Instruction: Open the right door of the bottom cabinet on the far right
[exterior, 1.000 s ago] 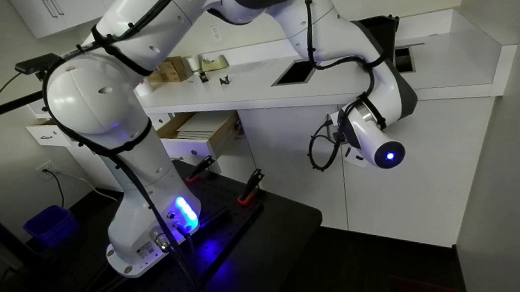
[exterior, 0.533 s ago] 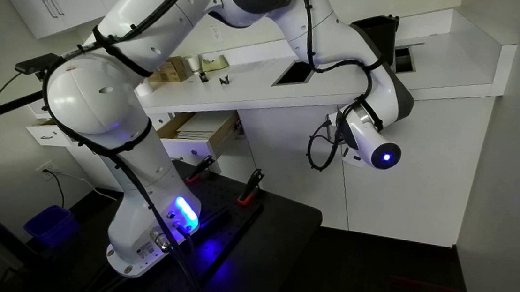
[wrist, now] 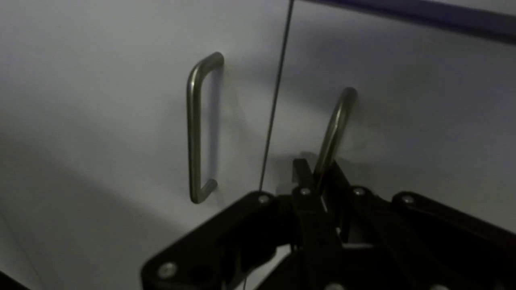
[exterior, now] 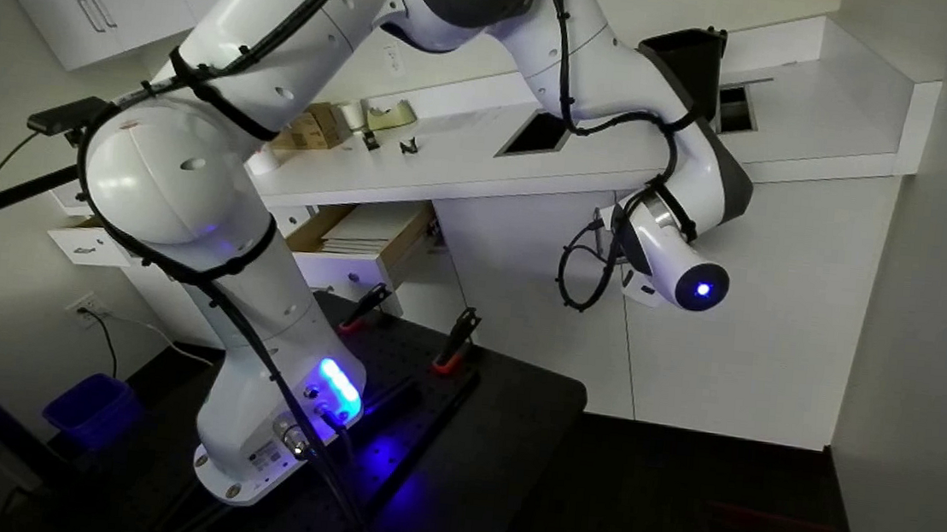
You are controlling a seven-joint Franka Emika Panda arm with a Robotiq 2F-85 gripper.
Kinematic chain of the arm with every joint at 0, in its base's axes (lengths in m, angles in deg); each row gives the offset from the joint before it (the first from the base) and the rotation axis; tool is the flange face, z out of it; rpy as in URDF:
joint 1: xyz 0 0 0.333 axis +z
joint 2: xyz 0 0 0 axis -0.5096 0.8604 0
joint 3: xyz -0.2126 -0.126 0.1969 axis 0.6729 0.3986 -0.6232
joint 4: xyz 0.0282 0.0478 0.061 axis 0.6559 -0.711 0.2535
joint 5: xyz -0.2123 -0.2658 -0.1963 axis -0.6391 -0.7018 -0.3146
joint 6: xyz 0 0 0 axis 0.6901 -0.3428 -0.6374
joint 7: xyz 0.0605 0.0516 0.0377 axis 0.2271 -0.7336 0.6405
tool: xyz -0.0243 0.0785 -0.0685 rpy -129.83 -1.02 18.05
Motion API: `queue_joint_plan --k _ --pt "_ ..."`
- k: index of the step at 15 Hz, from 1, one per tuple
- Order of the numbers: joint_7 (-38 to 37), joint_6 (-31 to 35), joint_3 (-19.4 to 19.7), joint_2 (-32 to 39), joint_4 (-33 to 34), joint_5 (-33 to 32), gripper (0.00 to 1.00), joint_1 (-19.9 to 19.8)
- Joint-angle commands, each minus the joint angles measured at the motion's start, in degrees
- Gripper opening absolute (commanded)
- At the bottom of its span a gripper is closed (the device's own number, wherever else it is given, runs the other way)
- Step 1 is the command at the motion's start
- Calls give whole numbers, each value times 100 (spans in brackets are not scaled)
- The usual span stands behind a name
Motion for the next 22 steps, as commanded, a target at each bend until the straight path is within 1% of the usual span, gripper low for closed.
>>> queue_joint_plan --k 1,6,8,11,14,17,19,22 --pt "10 6 66 -82 -153 28 3 -65" --pt "165 -274 337 -262 -586 -167 3 -258" --pt "174 -472 533 -244 -632 -390 3 -364" --pt "144 -872 949 -174 -623 -1000 3 -595" --pt "95 -1127 1361 -80 -456 -1659 3 -915" --pt "7 -1091 1617 -18 -157 -2206 3 -1321" --pt "-48 -983 1690 7 105 -2490 3 -1618" --pt "-83 -834 1630 -5 467 -2907 3 -2028"
